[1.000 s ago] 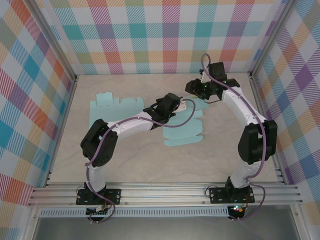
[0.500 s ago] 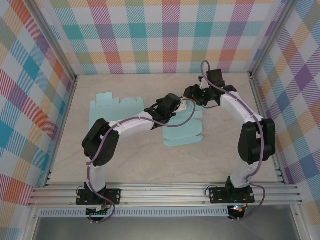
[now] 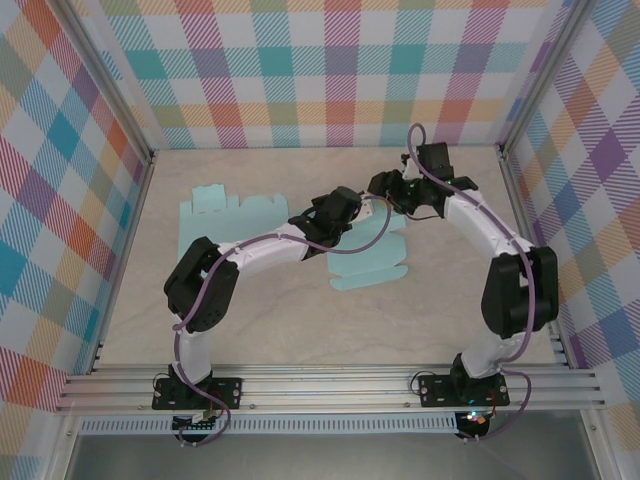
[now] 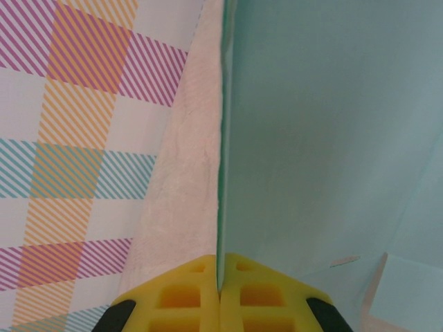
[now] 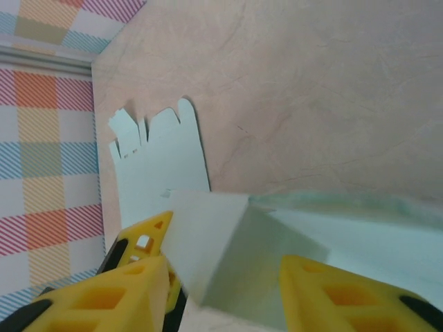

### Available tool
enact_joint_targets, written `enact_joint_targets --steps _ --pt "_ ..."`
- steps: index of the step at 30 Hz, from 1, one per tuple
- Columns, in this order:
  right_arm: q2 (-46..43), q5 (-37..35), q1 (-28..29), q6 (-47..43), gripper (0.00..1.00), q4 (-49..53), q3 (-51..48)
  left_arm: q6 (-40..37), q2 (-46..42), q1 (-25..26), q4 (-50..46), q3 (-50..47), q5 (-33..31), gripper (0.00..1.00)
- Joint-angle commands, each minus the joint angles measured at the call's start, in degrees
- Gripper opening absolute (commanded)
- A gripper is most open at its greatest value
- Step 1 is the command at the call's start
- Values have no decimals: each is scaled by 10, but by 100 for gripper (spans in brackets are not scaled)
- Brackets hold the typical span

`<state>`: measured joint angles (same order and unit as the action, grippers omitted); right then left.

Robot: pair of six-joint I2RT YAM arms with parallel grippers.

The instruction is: Fold the paper box

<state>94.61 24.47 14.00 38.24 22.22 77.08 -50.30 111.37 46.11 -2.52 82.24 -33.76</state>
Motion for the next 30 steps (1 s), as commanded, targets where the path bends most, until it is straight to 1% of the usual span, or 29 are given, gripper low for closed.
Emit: enact_joint_targets --steps 1,7,12,14,17,20,26,30 --pt "-77 -31 -13 -20 55 26 -44 -9 -23 8 22 -13 -20 0" --pt "-178 -76 -44 -32 55 32 -155 -6 -32 7 19 -20 -14 0" --pt "-203 -114 -53 -31 59 -4 -246 -8 -27 7 18 -20 -14 0" --pt "-198 -117 -54 -33 61 -52 -279 -8 -26 8 18 -22 -15 0" --pt "-173 -118 -55 -42 63 -115 -303 -9 -25 8 18 -22 -15 0" --pt "-135 -117 -55 -59 62 -150 -299 -9 -26 8 19 -23 -13 0" --pt "-71 -67 -55 -83 63 -246 -290 -12 -25 8 22 -23 -12 0" --pt "-44 -55 -55 -94 62 -279 -278 -13 -24 8 19 -21 -11 0"
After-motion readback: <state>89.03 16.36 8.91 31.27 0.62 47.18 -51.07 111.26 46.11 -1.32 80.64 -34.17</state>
